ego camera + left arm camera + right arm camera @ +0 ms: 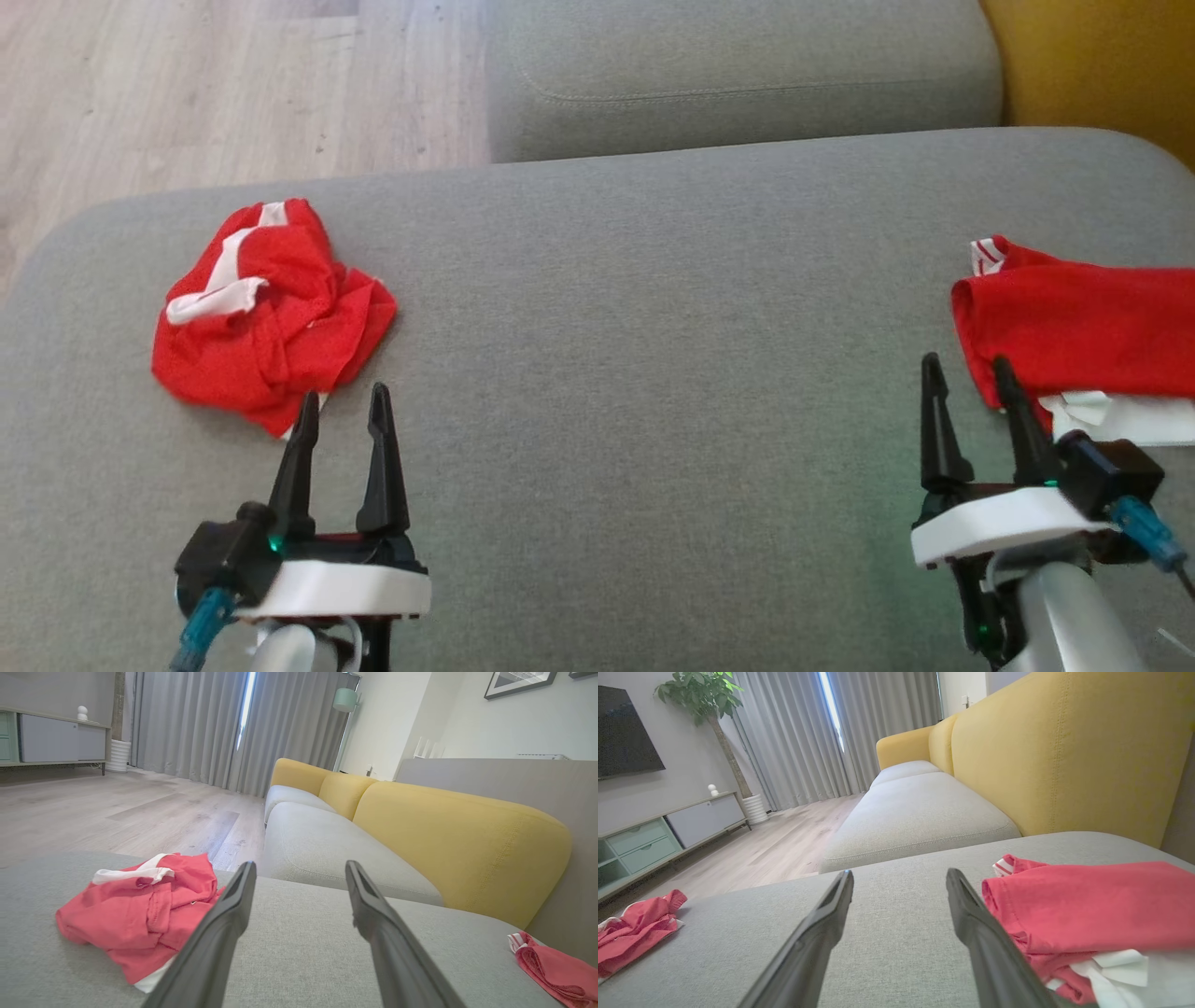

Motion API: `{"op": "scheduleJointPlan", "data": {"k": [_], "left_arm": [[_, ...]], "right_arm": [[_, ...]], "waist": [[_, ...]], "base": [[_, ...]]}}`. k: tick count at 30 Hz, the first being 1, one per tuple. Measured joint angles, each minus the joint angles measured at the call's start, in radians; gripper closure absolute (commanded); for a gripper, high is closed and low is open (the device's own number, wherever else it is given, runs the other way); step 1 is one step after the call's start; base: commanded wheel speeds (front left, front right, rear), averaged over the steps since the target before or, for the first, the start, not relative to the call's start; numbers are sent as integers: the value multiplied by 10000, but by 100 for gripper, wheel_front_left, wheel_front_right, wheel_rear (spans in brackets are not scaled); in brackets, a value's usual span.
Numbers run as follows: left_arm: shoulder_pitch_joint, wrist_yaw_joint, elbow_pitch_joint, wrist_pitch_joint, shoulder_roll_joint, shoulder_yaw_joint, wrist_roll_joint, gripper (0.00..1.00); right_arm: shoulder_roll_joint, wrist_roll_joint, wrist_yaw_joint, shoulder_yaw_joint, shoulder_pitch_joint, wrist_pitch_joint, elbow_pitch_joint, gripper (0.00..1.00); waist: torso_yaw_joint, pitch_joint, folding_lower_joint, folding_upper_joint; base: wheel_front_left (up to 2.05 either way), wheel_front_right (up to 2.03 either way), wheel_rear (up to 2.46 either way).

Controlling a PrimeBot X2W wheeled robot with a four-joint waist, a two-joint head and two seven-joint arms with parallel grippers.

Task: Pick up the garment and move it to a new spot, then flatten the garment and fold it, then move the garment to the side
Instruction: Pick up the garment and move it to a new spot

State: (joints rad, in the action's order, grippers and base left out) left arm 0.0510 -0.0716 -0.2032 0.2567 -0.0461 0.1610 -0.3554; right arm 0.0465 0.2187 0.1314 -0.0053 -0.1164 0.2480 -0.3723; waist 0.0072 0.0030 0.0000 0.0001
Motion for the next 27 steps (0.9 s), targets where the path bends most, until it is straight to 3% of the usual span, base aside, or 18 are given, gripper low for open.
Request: {"op": "scheduleJointPlan", "data": {"k": [27], "left_arm": [[-397, 6, -40, 0, -6, -846, 324, 0]], "right_arm": [[6, 1126, 0, 2397, 93, 27, -12, 0]], "waist": [[2462, -556, -1, 0]], "base": [[0, 0, 0]]}}
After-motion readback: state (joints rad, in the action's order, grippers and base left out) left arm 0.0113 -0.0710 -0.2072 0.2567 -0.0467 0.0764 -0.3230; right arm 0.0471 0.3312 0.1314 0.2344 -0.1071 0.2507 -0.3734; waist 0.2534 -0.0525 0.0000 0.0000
